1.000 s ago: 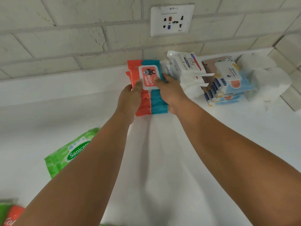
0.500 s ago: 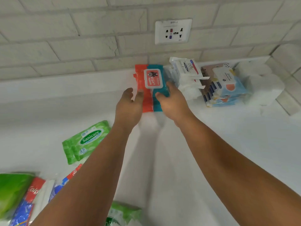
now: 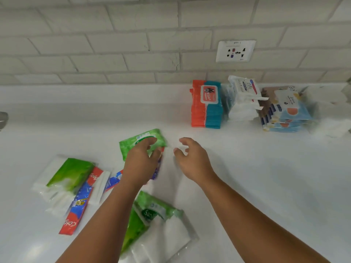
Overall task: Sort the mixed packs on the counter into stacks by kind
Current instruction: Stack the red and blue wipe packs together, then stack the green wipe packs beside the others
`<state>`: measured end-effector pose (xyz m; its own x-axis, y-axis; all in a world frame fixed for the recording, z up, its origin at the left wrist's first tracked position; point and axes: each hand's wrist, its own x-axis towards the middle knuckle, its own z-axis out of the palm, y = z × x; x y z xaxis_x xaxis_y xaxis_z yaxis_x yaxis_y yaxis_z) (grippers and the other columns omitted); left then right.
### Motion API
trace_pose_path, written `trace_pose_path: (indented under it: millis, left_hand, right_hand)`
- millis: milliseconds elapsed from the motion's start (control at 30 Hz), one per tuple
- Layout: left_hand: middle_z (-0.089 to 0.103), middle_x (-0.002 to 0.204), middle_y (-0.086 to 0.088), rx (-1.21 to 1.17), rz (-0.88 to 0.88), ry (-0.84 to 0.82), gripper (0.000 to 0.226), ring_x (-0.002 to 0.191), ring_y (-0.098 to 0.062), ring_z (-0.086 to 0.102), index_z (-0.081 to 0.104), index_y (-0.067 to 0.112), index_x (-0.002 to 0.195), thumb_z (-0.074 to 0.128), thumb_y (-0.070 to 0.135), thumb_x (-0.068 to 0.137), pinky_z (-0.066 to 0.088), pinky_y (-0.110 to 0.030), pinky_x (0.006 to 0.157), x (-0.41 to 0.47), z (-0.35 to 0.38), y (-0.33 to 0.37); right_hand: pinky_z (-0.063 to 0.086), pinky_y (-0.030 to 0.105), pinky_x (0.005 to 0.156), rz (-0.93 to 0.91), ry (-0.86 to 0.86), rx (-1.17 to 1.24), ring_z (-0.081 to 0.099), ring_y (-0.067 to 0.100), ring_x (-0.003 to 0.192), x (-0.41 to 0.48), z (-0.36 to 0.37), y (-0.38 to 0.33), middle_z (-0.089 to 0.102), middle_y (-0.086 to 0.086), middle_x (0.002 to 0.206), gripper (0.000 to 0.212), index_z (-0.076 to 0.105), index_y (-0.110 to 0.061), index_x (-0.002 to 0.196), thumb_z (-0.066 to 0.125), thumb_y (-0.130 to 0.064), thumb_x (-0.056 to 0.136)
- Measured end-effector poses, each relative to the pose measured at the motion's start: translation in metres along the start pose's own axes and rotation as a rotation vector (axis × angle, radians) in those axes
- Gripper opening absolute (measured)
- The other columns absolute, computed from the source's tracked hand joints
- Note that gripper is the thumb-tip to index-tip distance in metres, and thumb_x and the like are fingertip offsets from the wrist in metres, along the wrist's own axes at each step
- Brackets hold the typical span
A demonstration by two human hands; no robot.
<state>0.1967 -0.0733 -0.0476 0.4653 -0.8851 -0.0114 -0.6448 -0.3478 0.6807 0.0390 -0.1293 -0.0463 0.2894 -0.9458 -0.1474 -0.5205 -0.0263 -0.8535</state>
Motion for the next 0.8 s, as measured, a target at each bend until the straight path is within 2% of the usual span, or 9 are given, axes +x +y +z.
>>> trace_pose_path:
  millis: [167,233,367,500,567,667,733,800]
  left_hand:
    - [0.066,0.13,-0.004,0.13,-0.008,0.03,0.036,0.119,-0.024,0.059,0.064,0.017,0.131,0.065,0.027,0.096,0.043,-0.03,0.096,0.004,-0.025,-0.04]
    - [0.066,0.128,-0.007,0.164,-0.014,0.034,0.035,0.119,-0.028,0.057,0.065,0.016,0.128,0.066,0.029,0.095,0.043,-0.036,0.099,0.014,-0.031,-0.057]
    - [0.061,0.133,-0.009,0.184,-0.02,0.006,0.043,0.123,-0.03,0.051,0.062,0.014,0.13,0.07,0.034,0.093,0.04,-0.037,0.104,0.037,-0.04,-0.081]
    - [0.06,0.134,-0.007,0.236,-0.023,-0.158,0.07,0.125,-0.031,0.047,0.044,0.016,0.146,0.066,0.052,0.091,0.044,-0.043,0.099,0.066,-0.044,-0.095]
    - [0.06,0.132,-0.008,0.273,0.002,-0.226,0.076,0.123,-0.032,0.049,0.04,0.015,0.147,0.065,0.058,0.089,0.046,-0.044,0.097,0.077,-0.046,-0.101]
    - [0.059,0.127,-0.01,0.336,0.023,-0.35,0.084,0.117,-0.031,0.055,0.045,0.016,0.144,0.066,0.068,0.081,0.05,-0.046,0.096,0.092,-0.055,-0.112]
    - [0.064,0.117,-0.007,0.332,0.032,-0.438,0.091,0.105,-0.025,0.062,0.055,0.019,0.135,0.063,0.081,0.069,0.056,-0.044,0.089,0.099,-0.061,-0.121]
    - [0.068,0.104,0.0,0.297,0.029,-0.5,0.08,0.09,-0.017,0.066,0.062,0.02,0.122,0.069,0.078,0.068,0.058,-0.04,0.082,0.101,-0.066,-0.126]
  right_hand:
    - [0.039,0.021,0.094,-0.109,-0.096,-0.121,0.056,0.018,0.12,0.012,0.042,-0.014,0.06,0.001,0.133,0.038,0.06,-0.017,0.131,0.061,-0.027,0.094]
    - [0.041,0.024,0.096,-0.1,-0.088,-0.158,0.057,0.02,0.118,0.024,0.057,-0.019,0.06,0.005,0.133,0.042,0.058,-0.014,0.133,0.062,-0.027,0.093]
    - [0.047,0.034,0.1,0.003,-0.02,-0.185,0.057,0.027,0.119,0.053,0.079,-0.026,0.061,0.009,0.132,0.05,0.052,-0.014,0.137,0.063,-0.029,0.091]
    - [0.049,0.033,0.094,0.064,-0.016,-0.2,0.059,0.027,0.113,0.071,0.097,-0.031,0.063,0.009,0.124,0.053,0.053,-0.014,0.135,0.071,-0.026,0.086]
    - [0.047,0.031,0.094,0.075,-0.02,-0.212,0.058,0.025,0.114,0.075,0.104,-0.031,0.06,0.01,0.126,0.057,0.051,-0.014,0.137,0.074,-0.024,0.085]
    - [0.045,0.03,0.093,0.083,-0.037,-0.234,0.057,0.025,0.114,0.073,0.111,-0.03,0.059,0.011,0.126,0.062,0.051,-0.013,0.137,0.077,-0.024,0.082]
    - [0.047,0.031,0.096,0.076,-0.054,-0.235,0.057,0.025,0.114,0.068,0.115,-0.03,0.059,0.01,0.127,0.066,0.049,-0.014,0.139,0.079,-0.024,0.081]
    - [0.049,0.032,0.093,0.06,-0.063,-0.216,0.059,0.025,0.112,0.063,0.118,-0.031,0.061,0.009,0.124,0.065,0.052,-0.015,0.136,0.08,-0.022,0.078]
